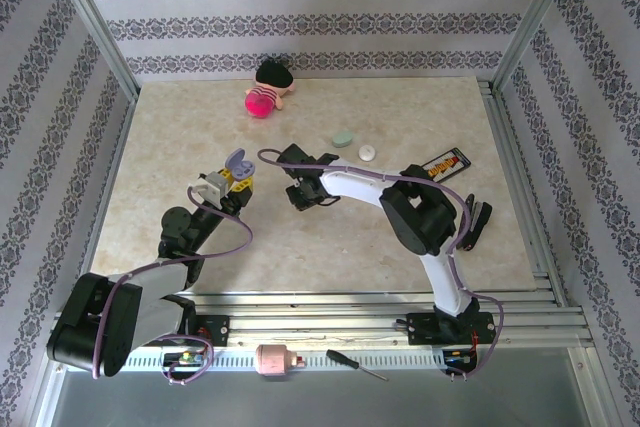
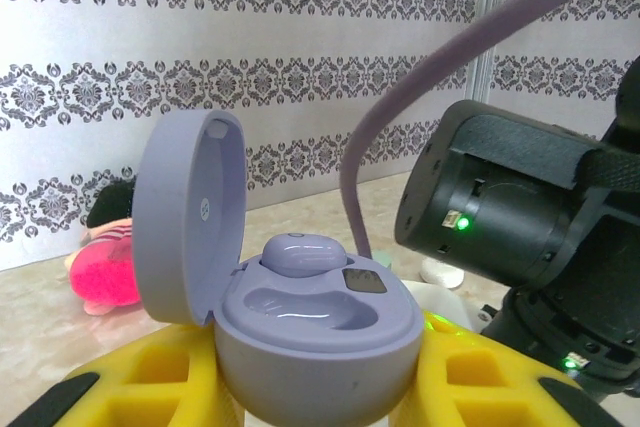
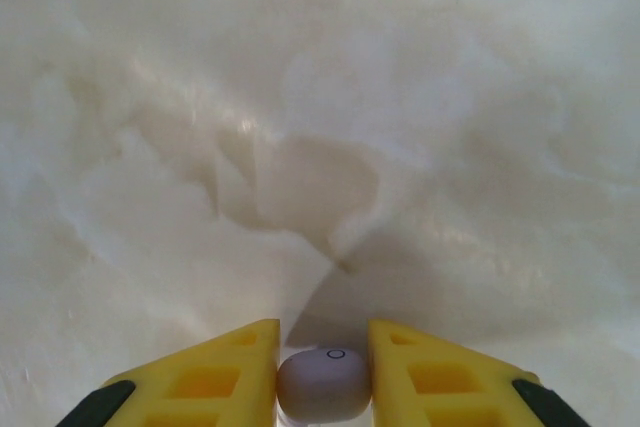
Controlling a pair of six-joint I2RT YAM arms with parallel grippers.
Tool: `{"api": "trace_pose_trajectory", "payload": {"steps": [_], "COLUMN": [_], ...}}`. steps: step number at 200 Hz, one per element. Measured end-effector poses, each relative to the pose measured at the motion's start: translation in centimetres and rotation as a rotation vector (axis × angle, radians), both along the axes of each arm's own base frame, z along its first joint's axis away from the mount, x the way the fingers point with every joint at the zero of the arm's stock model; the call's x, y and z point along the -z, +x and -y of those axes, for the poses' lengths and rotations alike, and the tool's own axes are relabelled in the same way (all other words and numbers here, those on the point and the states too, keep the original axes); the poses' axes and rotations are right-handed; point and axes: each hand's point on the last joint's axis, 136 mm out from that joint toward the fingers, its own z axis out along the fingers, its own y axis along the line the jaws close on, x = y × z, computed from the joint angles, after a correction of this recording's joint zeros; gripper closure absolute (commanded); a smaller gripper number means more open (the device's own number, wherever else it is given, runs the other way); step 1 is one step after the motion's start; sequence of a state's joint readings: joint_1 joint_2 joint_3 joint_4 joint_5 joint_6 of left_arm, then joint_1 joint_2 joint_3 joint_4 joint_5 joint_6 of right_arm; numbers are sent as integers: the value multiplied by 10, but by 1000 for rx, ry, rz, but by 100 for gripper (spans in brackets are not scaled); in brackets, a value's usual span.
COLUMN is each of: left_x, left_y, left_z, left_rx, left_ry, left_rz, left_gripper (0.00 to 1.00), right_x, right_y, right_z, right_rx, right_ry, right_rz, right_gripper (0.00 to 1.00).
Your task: Insert the wireless bluetooth earbuds into the charging case
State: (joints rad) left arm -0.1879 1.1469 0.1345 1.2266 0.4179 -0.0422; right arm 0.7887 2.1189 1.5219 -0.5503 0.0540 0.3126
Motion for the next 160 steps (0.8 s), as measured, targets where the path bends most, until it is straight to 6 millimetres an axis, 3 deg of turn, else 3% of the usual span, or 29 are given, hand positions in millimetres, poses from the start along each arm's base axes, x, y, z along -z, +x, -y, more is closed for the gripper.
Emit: {"api": "trace_pose_trajectory", "payload": {"steps": [57, 93, 133, 160], "left_x": [1, 7, 10, 10], "left_y": [-1, 0, 1, 1], "left_z": [3, 4, 5, 6], "left_rx": [19, 27, 28, 35], "left_ry": [-1, -2, -3, -4], "left_rz": [-6, -27, -40, -41], "left_gripper": [77, 77, 77, 77], "right_x": [-18, -9, -5, 2], "right_y": [-28, -43, -53, -55], "right_z": [46, 71, 77, 80], "right_rx": [-140, -213, -259, -255], "right_ry": [9, -25, -47, -66], "right_rz": [-76, -150, -189, -209], "right_gripper": [75, 74, 72, 62]}}
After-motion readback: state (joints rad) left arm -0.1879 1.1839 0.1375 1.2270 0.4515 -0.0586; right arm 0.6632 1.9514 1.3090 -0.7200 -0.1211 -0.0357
